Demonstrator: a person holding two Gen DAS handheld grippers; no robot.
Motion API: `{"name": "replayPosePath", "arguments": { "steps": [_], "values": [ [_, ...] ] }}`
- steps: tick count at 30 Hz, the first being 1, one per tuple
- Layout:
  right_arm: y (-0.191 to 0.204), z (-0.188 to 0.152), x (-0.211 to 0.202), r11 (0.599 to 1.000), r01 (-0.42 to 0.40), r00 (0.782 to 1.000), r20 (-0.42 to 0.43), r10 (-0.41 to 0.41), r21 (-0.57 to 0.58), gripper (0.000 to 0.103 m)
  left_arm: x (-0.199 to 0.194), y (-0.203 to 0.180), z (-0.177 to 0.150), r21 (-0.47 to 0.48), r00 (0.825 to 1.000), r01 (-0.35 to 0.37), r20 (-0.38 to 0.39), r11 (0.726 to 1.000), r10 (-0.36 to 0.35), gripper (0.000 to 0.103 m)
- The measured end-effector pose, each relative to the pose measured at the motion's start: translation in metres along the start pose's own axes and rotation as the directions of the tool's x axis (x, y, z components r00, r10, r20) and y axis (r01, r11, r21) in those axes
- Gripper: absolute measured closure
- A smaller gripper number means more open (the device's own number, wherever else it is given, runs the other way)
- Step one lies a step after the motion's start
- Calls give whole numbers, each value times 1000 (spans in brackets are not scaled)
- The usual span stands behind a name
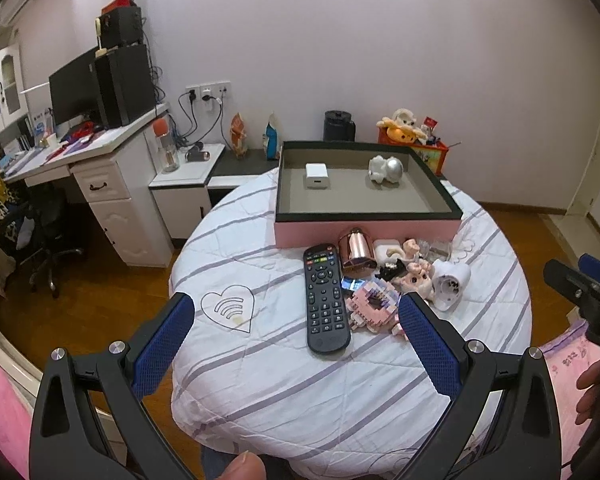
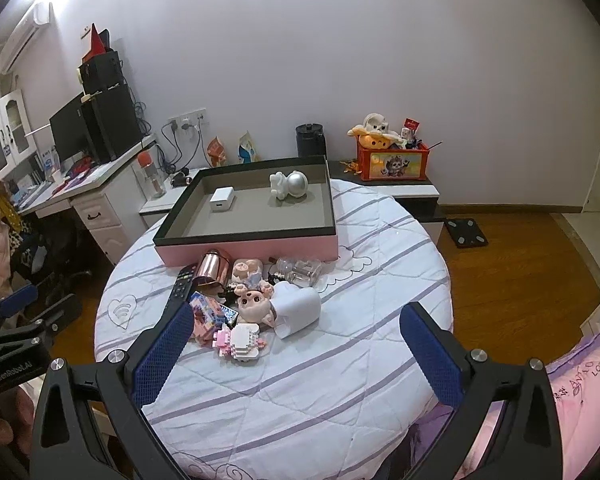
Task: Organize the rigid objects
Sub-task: 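Withdraw both tools from the tray back toward the item pile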
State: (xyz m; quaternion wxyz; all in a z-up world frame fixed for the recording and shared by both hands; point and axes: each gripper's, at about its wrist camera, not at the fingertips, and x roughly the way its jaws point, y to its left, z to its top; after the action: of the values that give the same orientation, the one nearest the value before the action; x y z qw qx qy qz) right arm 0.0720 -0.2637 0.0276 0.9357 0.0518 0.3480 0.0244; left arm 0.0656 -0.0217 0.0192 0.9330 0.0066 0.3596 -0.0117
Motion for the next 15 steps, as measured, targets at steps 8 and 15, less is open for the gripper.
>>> {"name": "replayPosePath", "arguments": {
  "steps": [8,15],
  "values": [
    [-3,-2,15,1000,4,999,-35,-4,11,0,37,-1,-12,10,997,16,-81,1000,-16,0],
    [-4,-6,39,1000,18,997,-81,-17,8,0,68,1,-18,-1,992,20,-123,1000,-20,0]
  ]
}}
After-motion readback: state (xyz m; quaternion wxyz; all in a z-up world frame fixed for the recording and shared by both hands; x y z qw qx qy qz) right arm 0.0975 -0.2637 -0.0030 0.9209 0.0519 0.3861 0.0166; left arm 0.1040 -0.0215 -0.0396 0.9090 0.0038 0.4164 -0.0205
